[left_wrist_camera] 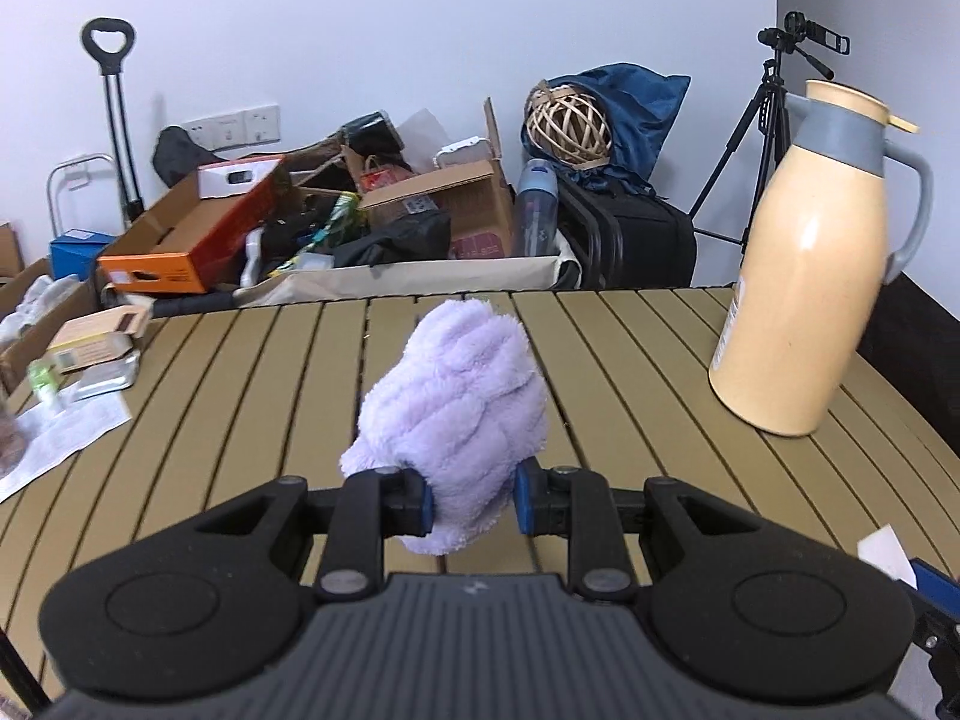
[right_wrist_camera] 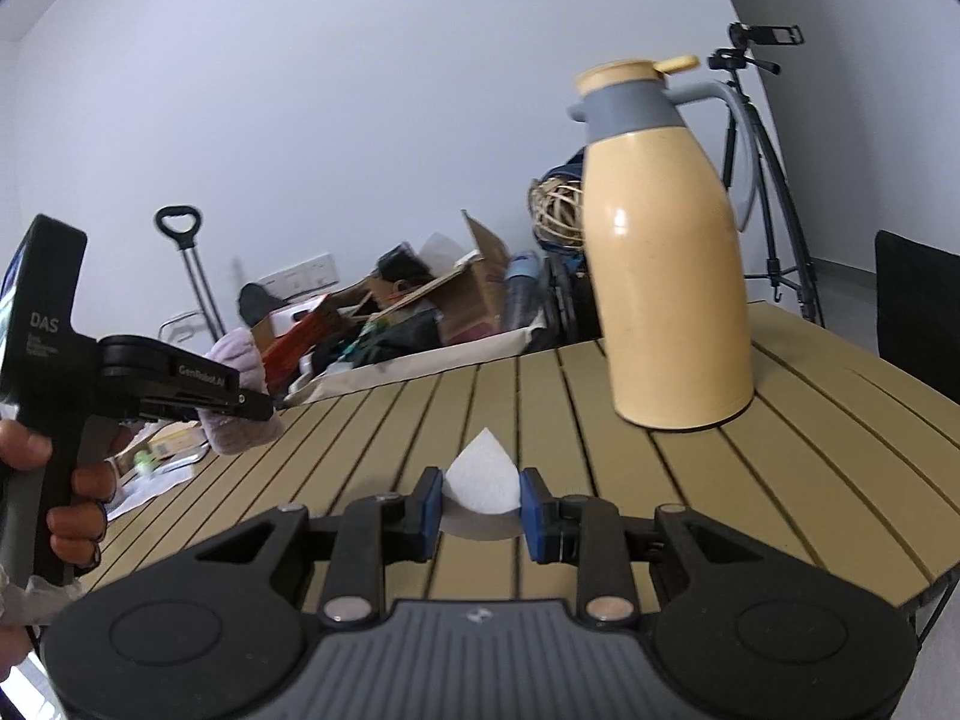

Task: Collect trash
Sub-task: 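Lift the headband and sponge off the table with both tools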

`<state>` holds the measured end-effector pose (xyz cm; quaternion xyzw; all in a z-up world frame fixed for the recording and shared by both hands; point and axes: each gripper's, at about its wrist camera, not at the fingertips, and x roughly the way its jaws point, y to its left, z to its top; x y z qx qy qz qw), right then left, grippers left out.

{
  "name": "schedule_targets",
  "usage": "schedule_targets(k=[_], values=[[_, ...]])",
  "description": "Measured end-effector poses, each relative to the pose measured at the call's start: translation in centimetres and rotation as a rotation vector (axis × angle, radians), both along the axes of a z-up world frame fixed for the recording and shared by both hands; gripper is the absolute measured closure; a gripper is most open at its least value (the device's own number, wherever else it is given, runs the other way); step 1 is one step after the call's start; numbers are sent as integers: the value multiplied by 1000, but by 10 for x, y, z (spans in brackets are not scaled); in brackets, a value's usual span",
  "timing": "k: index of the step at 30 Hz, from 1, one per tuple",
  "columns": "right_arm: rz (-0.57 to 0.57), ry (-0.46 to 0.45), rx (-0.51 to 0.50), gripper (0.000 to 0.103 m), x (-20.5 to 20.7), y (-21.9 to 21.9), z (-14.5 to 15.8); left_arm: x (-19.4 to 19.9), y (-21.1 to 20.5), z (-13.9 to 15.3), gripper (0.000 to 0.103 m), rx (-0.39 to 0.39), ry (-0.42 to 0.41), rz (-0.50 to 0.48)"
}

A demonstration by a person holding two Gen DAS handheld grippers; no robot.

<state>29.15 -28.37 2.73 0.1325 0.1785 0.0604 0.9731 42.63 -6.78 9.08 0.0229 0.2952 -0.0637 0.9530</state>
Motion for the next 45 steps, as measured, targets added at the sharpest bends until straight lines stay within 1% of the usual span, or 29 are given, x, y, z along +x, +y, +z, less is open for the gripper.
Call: schedule_targets(k=[5, 11, 16, 23, 29, 33, 39, 45], values=[[34, 7, -11, 77, -26, 18, 6, -46, 12, 6, 79, 6, -23, 24], [72, 10, -42, 77, -60, 40, 12, -100, 23, 9, 79, 6, -47, 27], [96, 31, -61, 77, -83, 57, 11, -139, 35, 6, 79, -15, -42, 26], [121, 55, -91, 77, -117, 80, 8, -187, 52, -7, 79, -30, -19, 41], [146, 95, -111, 77, -137, 97, -2, -218, 64, -28, 79, -22, 24, 58], [162, 132, -127, 77, -146, 107, -13, -233, 73, -48, 79, -26, 69, 72], [183, 188, -145, 77, -154, 116, -33, -246, 83, -82, 79, -23, 143, 87], [193, 255, -153, 77, -155, 120, -59, -249, 89, -117, 79, -28, 219, 104]])
